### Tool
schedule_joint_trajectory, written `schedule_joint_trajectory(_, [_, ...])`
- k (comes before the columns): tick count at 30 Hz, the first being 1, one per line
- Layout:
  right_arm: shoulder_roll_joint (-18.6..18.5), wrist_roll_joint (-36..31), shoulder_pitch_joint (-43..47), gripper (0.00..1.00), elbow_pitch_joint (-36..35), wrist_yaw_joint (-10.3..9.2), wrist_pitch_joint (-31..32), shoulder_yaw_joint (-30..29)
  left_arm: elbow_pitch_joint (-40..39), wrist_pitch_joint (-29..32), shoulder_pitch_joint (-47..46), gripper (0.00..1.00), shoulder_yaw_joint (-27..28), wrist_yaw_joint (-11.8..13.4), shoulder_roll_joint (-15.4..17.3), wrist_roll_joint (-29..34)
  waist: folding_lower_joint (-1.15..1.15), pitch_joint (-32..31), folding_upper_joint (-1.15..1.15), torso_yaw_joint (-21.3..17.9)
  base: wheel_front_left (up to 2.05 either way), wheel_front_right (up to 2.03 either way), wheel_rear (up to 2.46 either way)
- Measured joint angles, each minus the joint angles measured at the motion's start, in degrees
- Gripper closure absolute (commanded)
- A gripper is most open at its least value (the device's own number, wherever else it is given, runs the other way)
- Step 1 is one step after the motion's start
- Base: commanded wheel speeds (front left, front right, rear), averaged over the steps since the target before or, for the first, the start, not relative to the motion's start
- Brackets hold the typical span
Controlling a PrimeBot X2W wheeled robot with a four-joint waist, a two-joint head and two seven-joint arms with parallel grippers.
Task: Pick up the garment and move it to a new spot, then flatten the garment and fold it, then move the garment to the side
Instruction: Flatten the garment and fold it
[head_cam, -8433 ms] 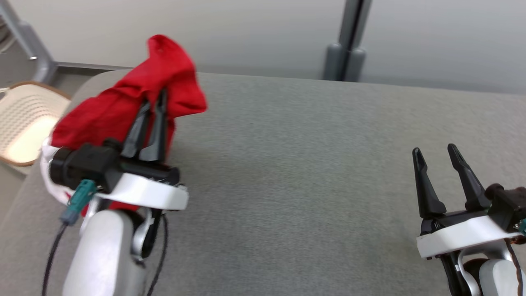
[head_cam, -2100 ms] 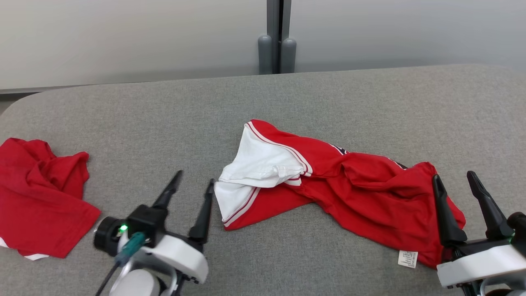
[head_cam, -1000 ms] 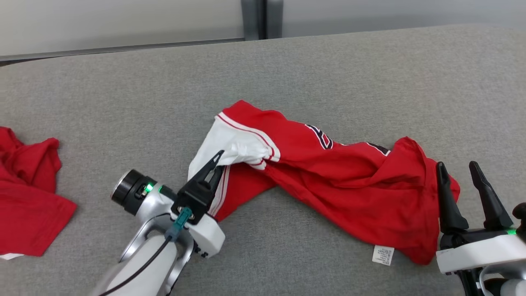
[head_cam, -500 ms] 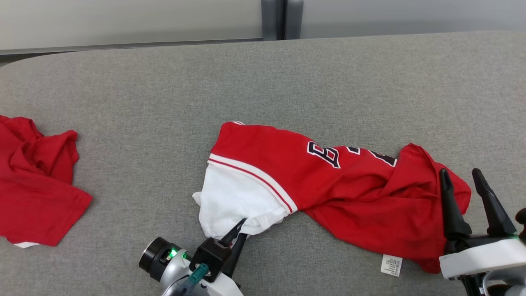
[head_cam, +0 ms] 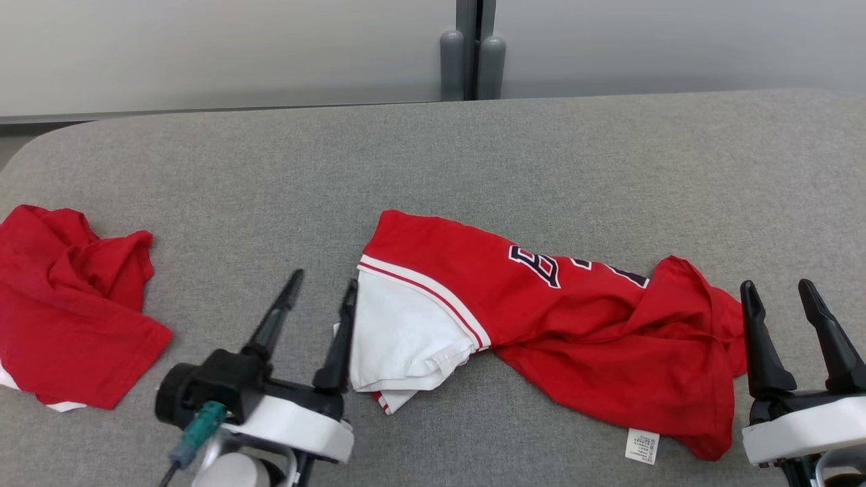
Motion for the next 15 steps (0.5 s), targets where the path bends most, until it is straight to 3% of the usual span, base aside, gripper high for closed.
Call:
schedule_joint_trajectory(7, [-0.36, -1.26, 1.26, 0.0, -0.71, 0.0, 1.63, 0.6, 0.24, -0.78, 1.77, 0.0, 7.32, 1.87, 2.44, -4.5, 0.0, -2.5, 0.0, -0.21, 0.0, 0.0, 0.0])
schedule_joint_trajectory(15, [-0.92, -1.67, 2.65, 0.0, -1.43, 0.0, 2.71, 1.47, 3.75, -0.91, 5.26, 0.0, 8.4, 1.7, 3.81, -5.93, 0.0, -4.26, 0.0, -1.04, 0.0, 0.0, 0.0])
